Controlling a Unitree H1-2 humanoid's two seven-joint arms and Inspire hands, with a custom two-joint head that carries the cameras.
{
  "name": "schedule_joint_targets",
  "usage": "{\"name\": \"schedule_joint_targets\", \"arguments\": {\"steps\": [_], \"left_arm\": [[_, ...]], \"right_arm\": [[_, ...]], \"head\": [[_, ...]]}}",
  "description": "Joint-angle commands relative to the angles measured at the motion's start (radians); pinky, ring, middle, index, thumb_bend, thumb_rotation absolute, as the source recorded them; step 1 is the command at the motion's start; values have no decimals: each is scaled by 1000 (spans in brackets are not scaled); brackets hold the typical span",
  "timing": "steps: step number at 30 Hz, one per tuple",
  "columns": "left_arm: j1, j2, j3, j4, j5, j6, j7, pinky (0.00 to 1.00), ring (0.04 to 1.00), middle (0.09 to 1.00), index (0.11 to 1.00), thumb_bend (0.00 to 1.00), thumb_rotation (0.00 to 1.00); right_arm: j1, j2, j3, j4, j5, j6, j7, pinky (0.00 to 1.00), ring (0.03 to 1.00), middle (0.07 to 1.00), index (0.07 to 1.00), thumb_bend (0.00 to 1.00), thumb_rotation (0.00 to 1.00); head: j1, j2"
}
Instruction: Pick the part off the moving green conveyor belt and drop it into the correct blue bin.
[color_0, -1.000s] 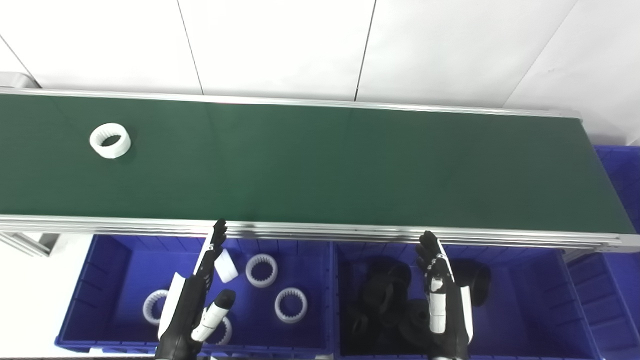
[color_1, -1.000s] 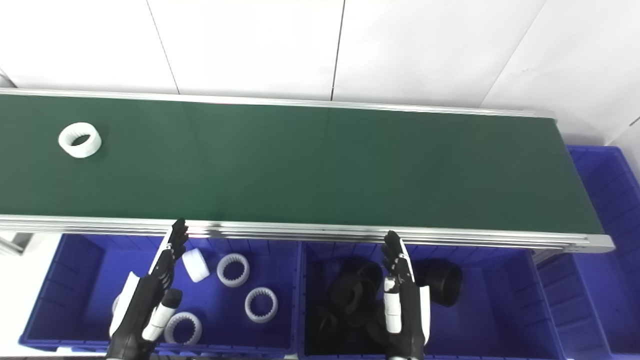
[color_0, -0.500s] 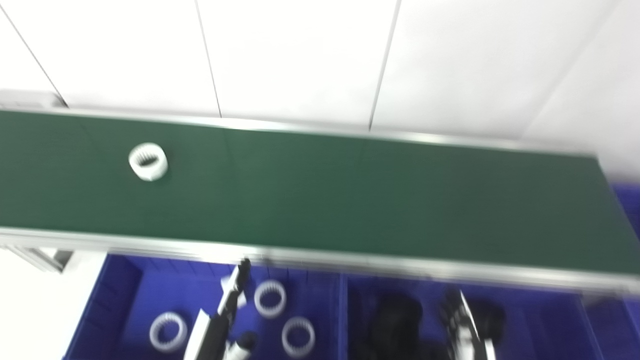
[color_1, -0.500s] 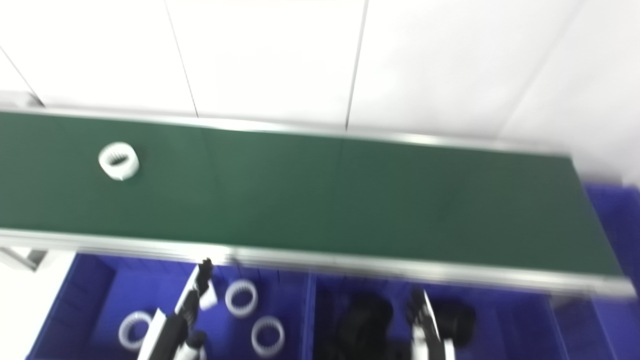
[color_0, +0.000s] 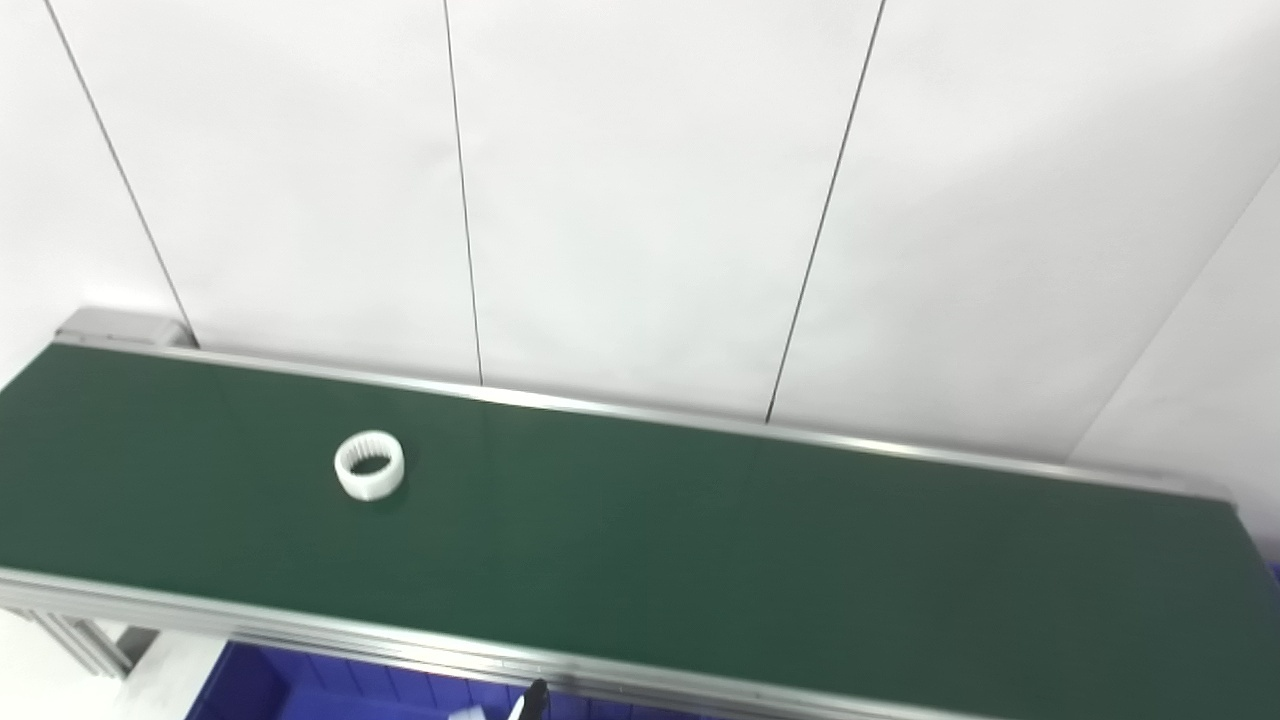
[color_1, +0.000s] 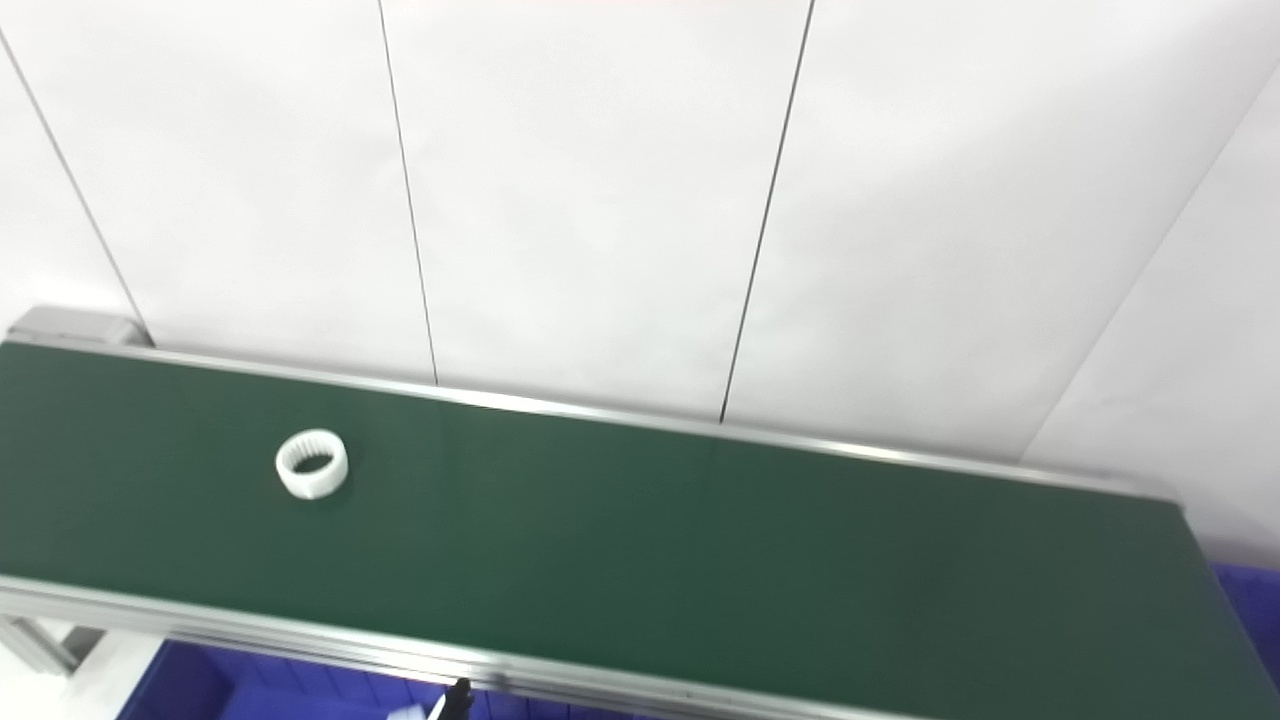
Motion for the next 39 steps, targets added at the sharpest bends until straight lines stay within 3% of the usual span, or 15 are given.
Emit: {"name": "schedule_joint_targets", "arguments": {"steps": [1, 3, 4, 6, 7, 8, 10, 11, 14, 18, 21, 24, 27, 31, 39], "left_arm": [[-11, 8, -24, -20, 28, -41, 40, 1000, 1000, 1000, 1000, 939, 966], [-24, 25, -50, -29, 98, -41, 109, 1000, 1000, 1000, 1000, 911, 975], [-32, 33, -64, -34, 139, -41, 152, 856, 975, 1000, 1000, 872, 990], [-63, 83, -100, -77, 244, -41, 221, 773, 968, 1000, 1000, 820, 971], [-83, 106, -101, -110, 263, -41, 221, 756, 970, 1000, 1000, 801, 959], [-97, 123, -103, -132, 274, -41, 225, 824, 934, 956, 1000, 859, 850], [-129, 145, -104, -166, 272, -41, 228, 833, 905, 925, 1000, 893, 794], [-151, 156, -111, -180, 258, -41, 234, 783, 876, 896, 987, 911, 747], [-224, 186, -128, -208, 276, -41, 297, 611, 763, 784, 836, 957, 590], [-345, 204, -92, -255, 307, -41, 316, 525, 661, 704, 722, 997, 431], [-461, 213, -48, -254, 356, -24, 238, 550, 695, 738, 714, 1000, 415], [-559, 223, -29, -226, 410, 42, 126, 669, 790, 827, 758, 1000, 353], [-625, 217, -17, -182, 473, 90, 70, 775, 819, 855, 794, 1000, 296], [-736, 216, -11, -77, 554, 126, 38, 809, 825, 856, 798, 999, 273], [-939, 212, -44, 230, 657, 126, 55, 818, 817, 831, 769, 1000, 190]], "right_arm": [[-25, 44, -26, -3, 16, -35, 37, 992, 970, 969, 963, 894, 1000], [-34, 46, -41, 6, 20, -35, 53, 998, 974, 971, 959, 900, 1000], [-39, 48, -49, 11, 22, -35, 61, 1000, 981, 976, 961, 901, 1000], [-49, 50, -65, 20, 25, -35, 82, 1000, 987, 981, 965, 888, 1000], [-53, 49, -69, 23, 18, -35, 81, 1000, 988, 983, 967, 882, 1000], [-56, 49, -72, 25, 13, -35, 80, 1000, 984, 981, 973, 886, 1000], [-60, 46, -69, 28, -2, -35, 69, 1000, 981, 980, 977, 892, 1000], [-61, 46, -67, 28, -6, -35, 66, 1000, 980, 979, 983, 895, 1000], [-64, 48, -65, 25, -11, -35, 61, 1000, 976, 976, 982, 896, 1000], [-70, 54, -69, 26, 2, -35, 73, 1000, 969, 962, 965, 908, 1000], [-73, 53, -64, 27, -6, -35, 60, 997, 964, 957, 962, 926, 1000], [-78, 49, -53, 32, -22, -35, 40, 973, 951, 953, 956, 938, 1000], [-81, 47, -42, 34, -32, -35, 22, 957, 944, 950, 955, 932, 1000], [-84, 42, -25, 36, -45, -35, 0, 949, 941, 948, 956, 923, 1000], [-91, 38, 1, 42, -49, -35, -40, 929, 918, 929, 948, 914, 1000]], "head": [[17, -1], [33, -4], [33, -4], [38, -6], [35, -5], [35, -5], [28, -2], [20, 5], [8, 15], [-4, 26], [-13, 30], [-21, 29], [-23, 28], [-32, 29], [-46, 23]]}}
